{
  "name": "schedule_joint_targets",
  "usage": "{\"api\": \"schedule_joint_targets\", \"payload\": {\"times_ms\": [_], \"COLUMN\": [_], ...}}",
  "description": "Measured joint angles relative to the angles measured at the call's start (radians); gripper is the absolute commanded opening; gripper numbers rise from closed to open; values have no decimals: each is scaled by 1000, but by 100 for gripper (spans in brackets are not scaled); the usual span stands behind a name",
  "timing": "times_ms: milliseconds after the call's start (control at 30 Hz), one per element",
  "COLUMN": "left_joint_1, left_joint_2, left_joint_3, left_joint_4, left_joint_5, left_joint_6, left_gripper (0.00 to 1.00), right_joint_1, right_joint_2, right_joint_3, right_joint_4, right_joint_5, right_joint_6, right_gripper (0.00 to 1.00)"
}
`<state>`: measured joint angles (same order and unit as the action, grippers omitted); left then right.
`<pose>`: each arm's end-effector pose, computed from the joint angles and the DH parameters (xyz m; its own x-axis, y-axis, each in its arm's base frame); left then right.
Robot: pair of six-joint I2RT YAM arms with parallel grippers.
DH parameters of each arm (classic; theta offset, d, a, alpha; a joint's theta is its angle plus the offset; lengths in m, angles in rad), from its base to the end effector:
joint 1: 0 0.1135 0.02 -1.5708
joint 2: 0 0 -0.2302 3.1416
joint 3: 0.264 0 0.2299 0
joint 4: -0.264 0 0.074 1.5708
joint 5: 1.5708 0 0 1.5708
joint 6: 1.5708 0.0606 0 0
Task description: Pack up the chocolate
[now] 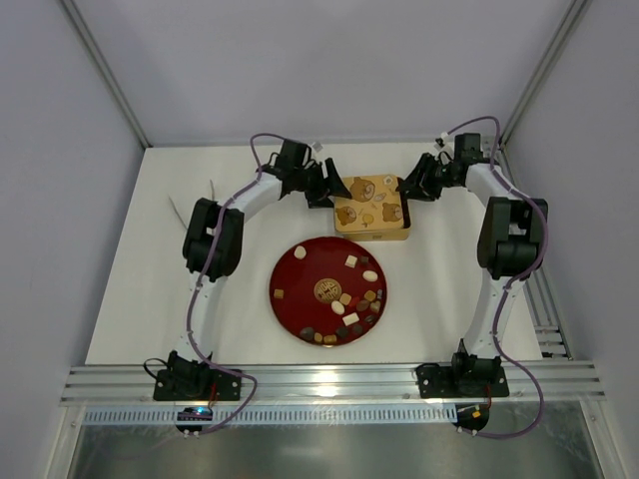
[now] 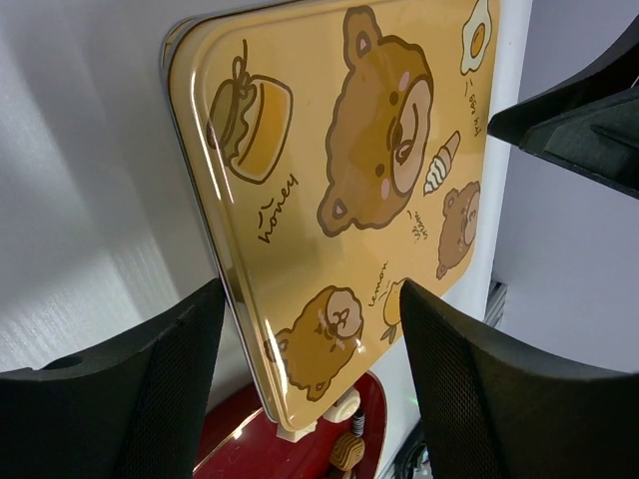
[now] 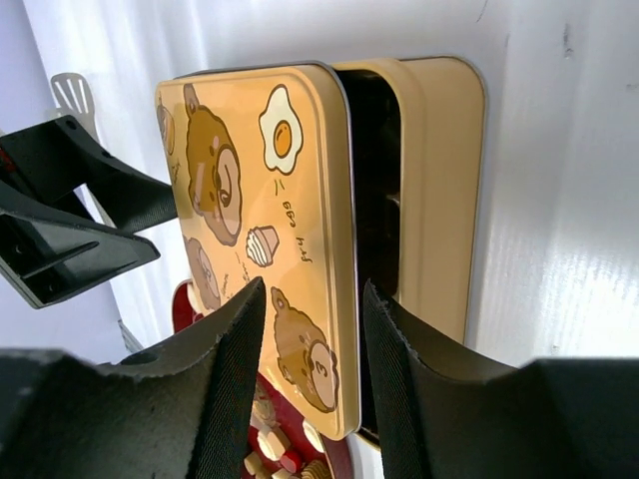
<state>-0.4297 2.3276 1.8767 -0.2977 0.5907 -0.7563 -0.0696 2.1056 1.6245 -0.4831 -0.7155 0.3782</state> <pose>0.4360 -0.2369 0.1535 -0.9421 -0.1952 -0.2728 0.0969 0.6201 -0.7785 0.4318 0.0097 0.1637 -0.8800 0.3407 -0.3308 0.0047 0.7028 0.7114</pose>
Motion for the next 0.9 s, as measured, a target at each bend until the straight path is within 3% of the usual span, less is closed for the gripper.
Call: {"api": "schedule_joint_targets", "payload": {"times_ms": [333, 633, 900], "left_joint_1": [-9, -19, -33], "left_joint_2": [4, 18, 34], "left_joint_3": [13, 42, 68], "left_joint_4": [-13, -22, -32], "left_joint_5": [-11, -27, -39], "left_joint_6": [-3, -21, -27], "left_gripper": [69, 68, 68], "right_joint_1": [0, 0, 13], "right_joint_2": [-84, -142, -141], "right_joint_3": [-3, -56, -84], "right_joint_4": [-21, -25, -50], "right_joint_5": [143, 321, 402], "right_joint_6": [-15, -2, -7], "right_gripper": [49, 36, 30]}}
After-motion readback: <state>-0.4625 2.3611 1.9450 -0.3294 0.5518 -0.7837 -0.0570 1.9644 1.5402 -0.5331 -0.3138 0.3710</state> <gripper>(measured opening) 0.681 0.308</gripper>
